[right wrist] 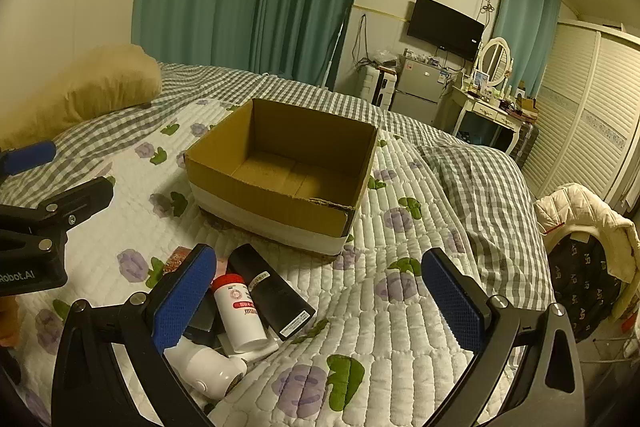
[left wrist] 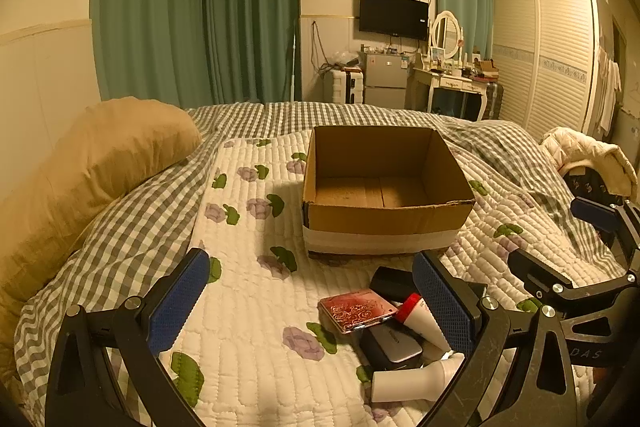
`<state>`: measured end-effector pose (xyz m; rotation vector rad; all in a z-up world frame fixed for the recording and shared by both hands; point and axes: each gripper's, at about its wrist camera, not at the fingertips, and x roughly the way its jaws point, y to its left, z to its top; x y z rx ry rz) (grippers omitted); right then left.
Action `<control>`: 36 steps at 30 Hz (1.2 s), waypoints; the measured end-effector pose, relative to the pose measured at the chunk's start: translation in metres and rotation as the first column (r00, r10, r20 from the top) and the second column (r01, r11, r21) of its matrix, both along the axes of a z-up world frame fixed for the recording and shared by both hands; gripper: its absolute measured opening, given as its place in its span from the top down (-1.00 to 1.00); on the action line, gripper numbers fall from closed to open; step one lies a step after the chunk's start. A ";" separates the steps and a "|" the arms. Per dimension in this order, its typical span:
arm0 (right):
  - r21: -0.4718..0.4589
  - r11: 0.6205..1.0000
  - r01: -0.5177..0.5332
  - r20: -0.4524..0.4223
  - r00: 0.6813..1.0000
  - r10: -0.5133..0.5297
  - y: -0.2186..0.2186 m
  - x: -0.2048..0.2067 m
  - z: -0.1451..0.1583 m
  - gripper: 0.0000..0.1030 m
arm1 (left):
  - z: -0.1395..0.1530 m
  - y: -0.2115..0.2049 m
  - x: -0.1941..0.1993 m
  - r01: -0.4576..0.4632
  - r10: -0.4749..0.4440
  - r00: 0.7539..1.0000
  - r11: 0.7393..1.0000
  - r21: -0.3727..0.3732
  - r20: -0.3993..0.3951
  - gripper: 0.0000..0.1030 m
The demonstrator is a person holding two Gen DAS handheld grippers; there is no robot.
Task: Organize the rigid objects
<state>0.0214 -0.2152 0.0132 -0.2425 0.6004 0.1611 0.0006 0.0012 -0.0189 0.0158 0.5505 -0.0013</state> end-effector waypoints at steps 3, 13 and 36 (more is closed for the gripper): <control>-0.003 1.000 0.001 -0.001 1.000 -0.001 0.000 0.000 0.000 -1.00 | 0.000 0.000 -0.001 -0.001 0.001 1.000 1.000 0.004 -0.002 -1.00; -0.047 0.997 -0.058 -0.042 0.998 0.056 0.012 -0.003 0.001 -1.00 | 0.004 0.014 -0.005 -0.018 0.019 0.999 1.000 0.013 -0.032 -1.00; -0.138 0.912 -0.386 -0.365 0.876 0.316 0.061 -0.019 -0.095 0.03 | -0.054 0.029 0.007 -0.027 0.041 0.970 0.998 0.063 -0.241 -1.00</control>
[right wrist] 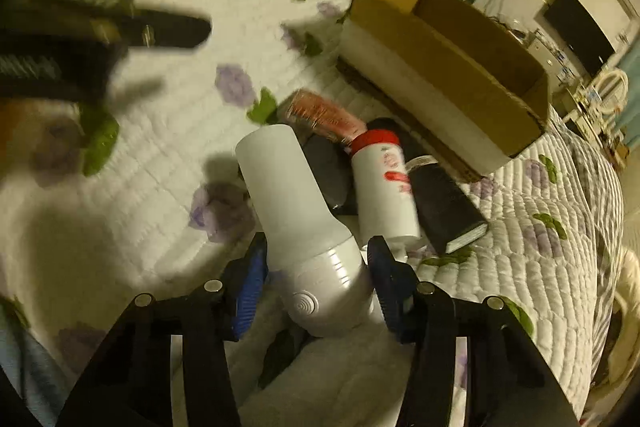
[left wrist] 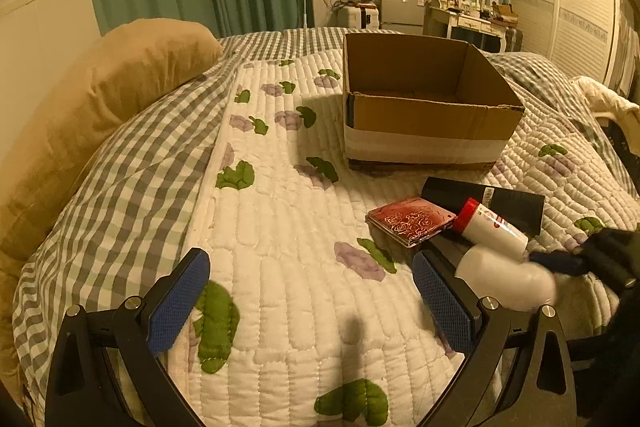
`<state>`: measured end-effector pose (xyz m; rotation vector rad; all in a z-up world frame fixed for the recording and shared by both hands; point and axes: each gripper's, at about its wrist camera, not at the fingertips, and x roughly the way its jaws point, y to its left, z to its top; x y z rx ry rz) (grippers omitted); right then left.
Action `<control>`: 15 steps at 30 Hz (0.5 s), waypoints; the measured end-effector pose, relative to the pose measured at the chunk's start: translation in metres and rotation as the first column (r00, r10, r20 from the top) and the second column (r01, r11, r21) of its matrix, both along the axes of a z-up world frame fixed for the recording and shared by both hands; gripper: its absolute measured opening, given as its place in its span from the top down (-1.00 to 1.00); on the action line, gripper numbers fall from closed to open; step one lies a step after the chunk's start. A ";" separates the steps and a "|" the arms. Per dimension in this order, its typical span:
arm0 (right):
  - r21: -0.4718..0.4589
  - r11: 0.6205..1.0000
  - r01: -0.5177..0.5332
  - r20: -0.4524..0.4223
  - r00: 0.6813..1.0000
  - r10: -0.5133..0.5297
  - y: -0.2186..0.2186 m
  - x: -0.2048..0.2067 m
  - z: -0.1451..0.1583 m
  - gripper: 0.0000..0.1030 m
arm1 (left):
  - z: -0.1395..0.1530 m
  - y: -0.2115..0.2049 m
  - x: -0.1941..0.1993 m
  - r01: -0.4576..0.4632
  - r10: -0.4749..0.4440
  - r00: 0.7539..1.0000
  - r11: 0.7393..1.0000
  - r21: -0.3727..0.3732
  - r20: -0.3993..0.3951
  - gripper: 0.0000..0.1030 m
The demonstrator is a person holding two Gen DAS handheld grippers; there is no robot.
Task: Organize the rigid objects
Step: 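Grasp the red card case with the left tool while the right tool grasps the white hair dryer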
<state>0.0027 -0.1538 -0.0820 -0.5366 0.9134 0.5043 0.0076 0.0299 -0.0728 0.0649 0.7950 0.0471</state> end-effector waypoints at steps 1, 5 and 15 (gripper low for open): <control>0.021 1.000 0.013 0.006 1.000 -0.013 -0.002 0.003 0.006 0.03 | -0.001 -0.002 0.002 0.005 -0.005 1.000 1.000 0.001 -0.002 -1.00; 0.095 0.994 0.051 0.041 0.998 -0.055 -0.016 0.012 0.036 0.04 | -0.006 -0.013 0.017 0.035 -0.035 0.999 0.999 0.015 -0.023 -1.00; 0.111 0.984 0.142 0.104 0.983 -0.153 -0.044 0.041 0.065 0.03 | -0.056 -0.059 0.052 0.199 -0.151 0.970 0.943 0.267 -0.189 -0.97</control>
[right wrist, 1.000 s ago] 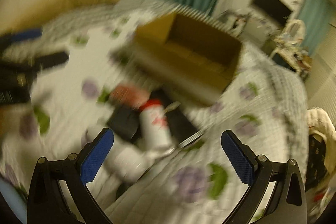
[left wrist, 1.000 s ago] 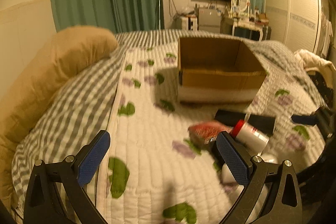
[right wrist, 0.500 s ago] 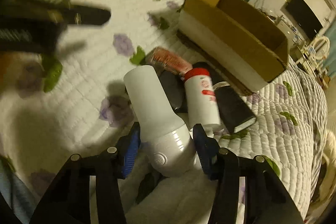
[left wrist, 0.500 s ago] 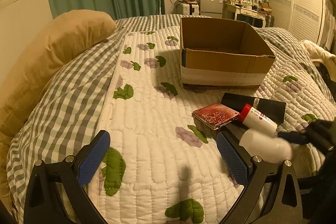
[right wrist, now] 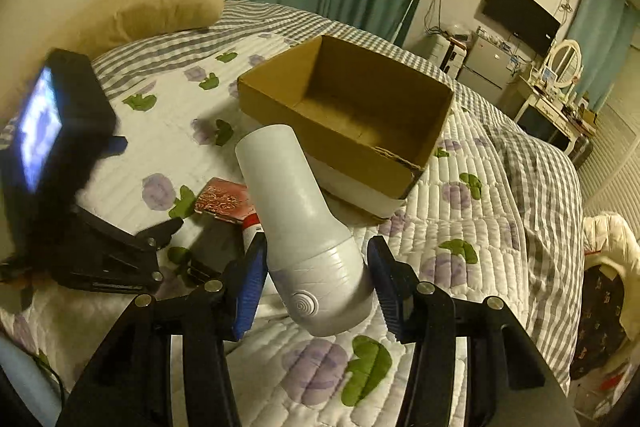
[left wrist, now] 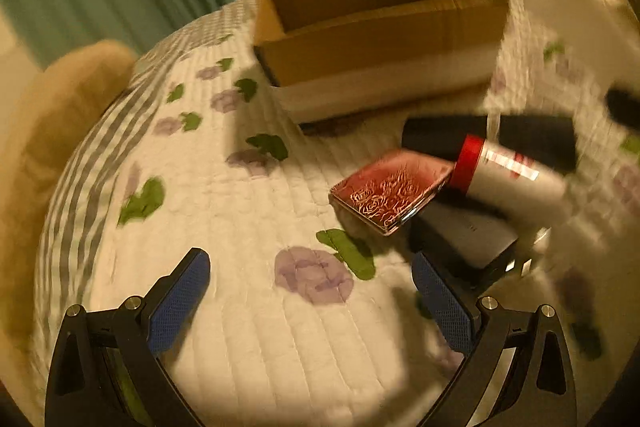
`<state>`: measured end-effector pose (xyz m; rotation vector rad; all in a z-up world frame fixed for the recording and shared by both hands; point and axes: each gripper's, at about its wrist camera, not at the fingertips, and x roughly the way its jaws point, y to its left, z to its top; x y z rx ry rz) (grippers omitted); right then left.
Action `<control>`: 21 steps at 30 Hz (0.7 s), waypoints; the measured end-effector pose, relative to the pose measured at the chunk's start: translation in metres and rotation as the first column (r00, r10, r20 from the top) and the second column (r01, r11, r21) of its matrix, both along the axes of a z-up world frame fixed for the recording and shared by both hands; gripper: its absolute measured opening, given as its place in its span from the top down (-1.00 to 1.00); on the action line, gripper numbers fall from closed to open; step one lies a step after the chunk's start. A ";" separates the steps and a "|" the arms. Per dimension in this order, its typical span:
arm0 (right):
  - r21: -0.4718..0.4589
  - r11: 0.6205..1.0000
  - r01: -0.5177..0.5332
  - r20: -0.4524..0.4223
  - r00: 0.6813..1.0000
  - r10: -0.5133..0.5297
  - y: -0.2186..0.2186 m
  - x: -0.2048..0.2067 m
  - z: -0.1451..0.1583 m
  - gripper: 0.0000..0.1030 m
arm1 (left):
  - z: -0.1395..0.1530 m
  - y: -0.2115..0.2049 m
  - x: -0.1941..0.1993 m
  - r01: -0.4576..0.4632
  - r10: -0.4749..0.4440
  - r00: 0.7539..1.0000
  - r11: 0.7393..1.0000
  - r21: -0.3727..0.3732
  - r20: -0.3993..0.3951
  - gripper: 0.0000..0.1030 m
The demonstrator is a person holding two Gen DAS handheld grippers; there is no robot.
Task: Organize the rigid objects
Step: 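Grasp the red card case with the left tool while the right tool grasps the white hair dryer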
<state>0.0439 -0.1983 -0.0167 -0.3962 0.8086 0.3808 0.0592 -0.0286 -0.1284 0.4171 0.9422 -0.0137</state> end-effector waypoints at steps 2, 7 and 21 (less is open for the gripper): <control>0.008 1.000 0.009 -0.006 1.000 -0.009 -0.004 0.001 -0.001 0.03 | -0.009 -0.011 0.004 0.079 -0.079 0.997 0.992 0.094 -0.008 -0.92; 0.030 0.999 0.031 -0.023 0.999 -0.031 -0.012 0.003 -0.007 0.03 | -0.025 -0.035 0.016 0.232 -0.232 0.972 0.940 0.249 -0.032 -0.68; 0.038 0.998 0.053 -0.044 0.998 -0.052 -0.020 0.004 -0.012 0.03 | -0.024 -0.047 0.026 0.462 -0.458 0.886 0.849 0.259 -0.079 0.70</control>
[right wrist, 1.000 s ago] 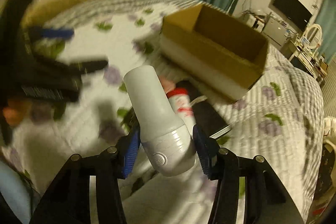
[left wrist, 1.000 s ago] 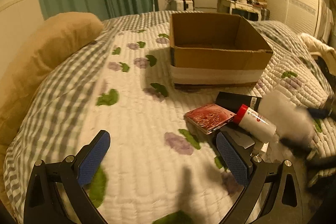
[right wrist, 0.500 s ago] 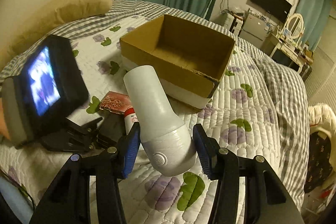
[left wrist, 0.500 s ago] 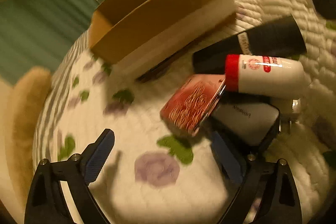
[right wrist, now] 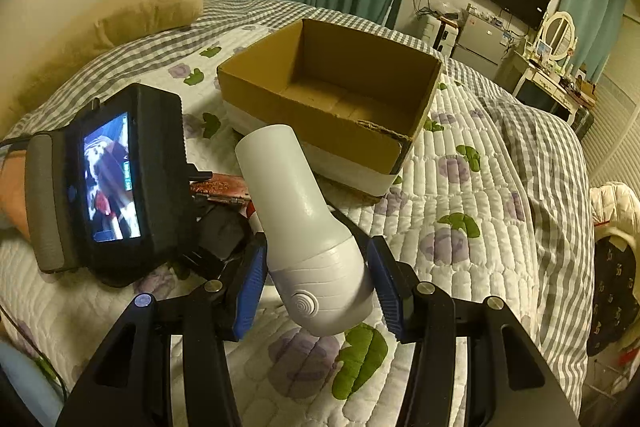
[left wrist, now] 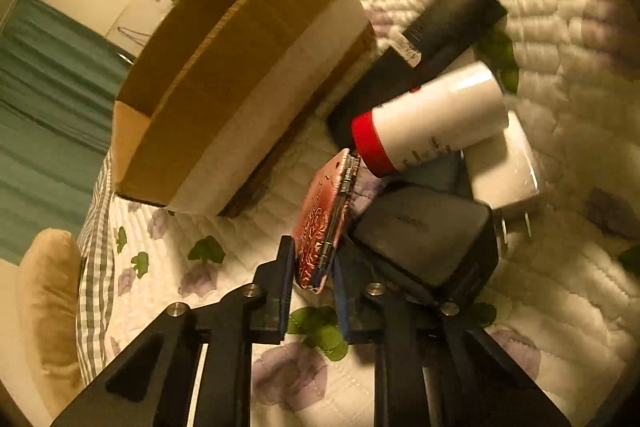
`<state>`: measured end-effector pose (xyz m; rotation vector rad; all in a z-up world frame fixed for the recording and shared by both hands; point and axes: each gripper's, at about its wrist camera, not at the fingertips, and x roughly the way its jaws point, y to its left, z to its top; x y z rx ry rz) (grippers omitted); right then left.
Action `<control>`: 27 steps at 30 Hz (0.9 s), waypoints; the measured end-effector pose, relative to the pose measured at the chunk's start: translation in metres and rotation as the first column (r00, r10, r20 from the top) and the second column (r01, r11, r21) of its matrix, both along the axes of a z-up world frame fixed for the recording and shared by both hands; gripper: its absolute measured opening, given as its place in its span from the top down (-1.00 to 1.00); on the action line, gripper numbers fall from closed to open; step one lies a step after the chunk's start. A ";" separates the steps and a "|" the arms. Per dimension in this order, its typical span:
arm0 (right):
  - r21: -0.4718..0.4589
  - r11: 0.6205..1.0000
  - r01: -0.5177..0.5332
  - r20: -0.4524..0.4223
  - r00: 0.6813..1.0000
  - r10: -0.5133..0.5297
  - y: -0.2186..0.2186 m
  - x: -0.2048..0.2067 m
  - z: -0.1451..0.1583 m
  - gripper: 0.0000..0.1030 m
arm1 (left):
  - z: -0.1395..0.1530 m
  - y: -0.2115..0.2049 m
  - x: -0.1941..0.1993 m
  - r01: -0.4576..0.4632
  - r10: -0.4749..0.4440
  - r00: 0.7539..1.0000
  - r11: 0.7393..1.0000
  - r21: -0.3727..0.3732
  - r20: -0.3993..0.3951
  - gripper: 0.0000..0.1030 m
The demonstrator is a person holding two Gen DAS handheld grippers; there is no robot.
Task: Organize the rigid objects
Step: 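Grasp the red card case with the left tool while the right tool grasps the white hair dryer, then carry both held items into the box and open both tools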
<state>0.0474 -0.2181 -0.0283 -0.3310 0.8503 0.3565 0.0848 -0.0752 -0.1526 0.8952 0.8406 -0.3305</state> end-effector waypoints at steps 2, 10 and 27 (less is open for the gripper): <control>0.002 1.000 0.002 0.001 1.000 -0.002 -0.001 0.000 0.001 0.03 | 0.010 0.005 0.002 -0.020 0.020 1.000 0.999 -0.047 -0.005 0.79; 0.024 1.000 0.013 0.025 1.000 -0.013 0.000 0.004 0.012 0.03 | 0.053 0.023 -0.001 -0.129 0.135 0.991 0.968 -0.215 0.011 0.81; 0.058 0.998 0.020 0.182 0.983 -0.031 0.009 0.030 0.077 0.03 | 0.172 0.037 -0.005 -0.219 0.313 0.946 0.806 -0.551 0.081 0.81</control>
